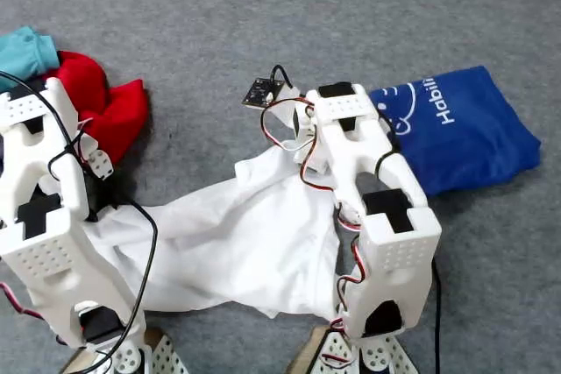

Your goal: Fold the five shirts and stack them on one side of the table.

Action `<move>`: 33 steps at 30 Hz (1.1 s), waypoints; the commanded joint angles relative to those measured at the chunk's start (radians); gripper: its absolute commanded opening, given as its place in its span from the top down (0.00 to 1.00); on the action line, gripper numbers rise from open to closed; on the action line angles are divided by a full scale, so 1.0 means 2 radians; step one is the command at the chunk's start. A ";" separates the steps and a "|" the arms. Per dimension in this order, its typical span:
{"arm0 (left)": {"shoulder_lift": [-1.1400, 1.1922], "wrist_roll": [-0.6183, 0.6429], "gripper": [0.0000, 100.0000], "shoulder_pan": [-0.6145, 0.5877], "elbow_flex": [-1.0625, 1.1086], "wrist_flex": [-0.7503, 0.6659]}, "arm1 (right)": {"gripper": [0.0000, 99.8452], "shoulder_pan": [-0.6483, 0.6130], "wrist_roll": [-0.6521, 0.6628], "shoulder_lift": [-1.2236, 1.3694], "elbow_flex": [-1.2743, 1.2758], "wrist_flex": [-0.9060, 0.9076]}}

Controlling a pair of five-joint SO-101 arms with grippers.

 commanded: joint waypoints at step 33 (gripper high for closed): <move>0.057 0.007 0.96 0.021 -0.069 -0.022 | 1.00 0.008 0.001 0.001 -0.020 -0.006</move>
